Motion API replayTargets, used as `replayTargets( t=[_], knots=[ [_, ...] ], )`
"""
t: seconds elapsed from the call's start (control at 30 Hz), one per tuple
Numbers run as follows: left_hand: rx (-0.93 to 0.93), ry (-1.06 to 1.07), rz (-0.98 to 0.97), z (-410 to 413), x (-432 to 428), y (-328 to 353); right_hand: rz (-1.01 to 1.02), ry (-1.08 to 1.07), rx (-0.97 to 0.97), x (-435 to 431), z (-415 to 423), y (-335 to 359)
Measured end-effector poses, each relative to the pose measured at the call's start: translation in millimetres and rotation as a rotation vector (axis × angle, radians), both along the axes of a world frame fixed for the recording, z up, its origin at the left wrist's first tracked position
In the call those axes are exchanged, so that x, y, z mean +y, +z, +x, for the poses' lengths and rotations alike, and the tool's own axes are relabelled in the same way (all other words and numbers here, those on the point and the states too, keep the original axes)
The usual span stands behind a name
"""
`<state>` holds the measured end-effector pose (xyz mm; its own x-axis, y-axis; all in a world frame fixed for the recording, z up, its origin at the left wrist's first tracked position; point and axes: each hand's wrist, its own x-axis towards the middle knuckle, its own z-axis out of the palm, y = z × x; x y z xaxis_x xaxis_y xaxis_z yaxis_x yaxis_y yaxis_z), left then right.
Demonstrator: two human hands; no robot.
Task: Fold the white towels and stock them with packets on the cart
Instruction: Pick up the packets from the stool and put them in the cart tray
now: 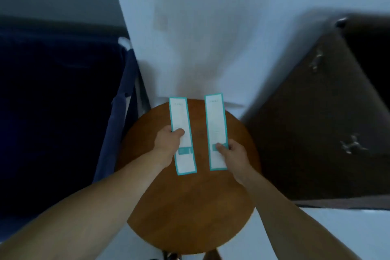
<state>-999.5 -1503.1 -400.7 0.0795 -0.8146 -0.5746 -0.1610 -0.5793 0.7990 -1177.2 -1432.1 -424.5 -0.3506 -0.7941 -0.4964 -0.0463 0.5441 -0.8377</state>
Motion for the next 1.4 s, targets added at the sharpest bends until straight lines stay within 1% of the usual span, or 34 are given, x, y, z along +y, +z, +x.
replayTargets(
  t=[0.13, 0.23, 0.37, 0.47, 0.6, 0.7, 0.8, 0.93, 1.1, 1.23, 1.4],
  knots=[
    [0.053, -0.072, -0.156, -44, -3, 70, -0.115, -0.041, 0.007, 14, -25, 81],
    [0.052, -0.100, -0.317, -77, 3, 118, -0.196, -0.108, 0.017, 24, -42, 135],
    [-0.053, -0.142, -0.523, -110, 29, 178, -0.313, -0.115, 0.030, 54, -70, 201],
    [-0.033, -0.125, -0.592, -139, 58, 219, -0.395, -0.121, 0.095, 86, -98, 243],
    [-0.010, -0.187, -0.680, -201, 112, 269, -0.468, -0.191, 0.198, 145, -157, 282],
    [0.077, -0.266, -0.685, -257, 159, 289, -0.451, -0.259, 0.282, 196, -211, 299],
    [0.129, -0.389, -0.679, -317, 205, 297, -0.444, -0.362, 0.317, 256, -266, 307],
    [0.258, -0.581, -0.585, -407, 265, 301, -0.395, -0.522, 0.410, 340, -340, 313],
    [0.376, -0.742, -0.488, -503, 316, 297, -0.394, -0.676, 0.335, 407, -412, 307],
    [0.378, -0.869, -0.436, -581, 347, 286, -0.372, -0.793, 0.330, 447, -466, 303],
    [0.405, -0.959, -0.447, -685, 367, 269, -0.330, -0.881, 0.307, 471, -556, 301]
  ],
)
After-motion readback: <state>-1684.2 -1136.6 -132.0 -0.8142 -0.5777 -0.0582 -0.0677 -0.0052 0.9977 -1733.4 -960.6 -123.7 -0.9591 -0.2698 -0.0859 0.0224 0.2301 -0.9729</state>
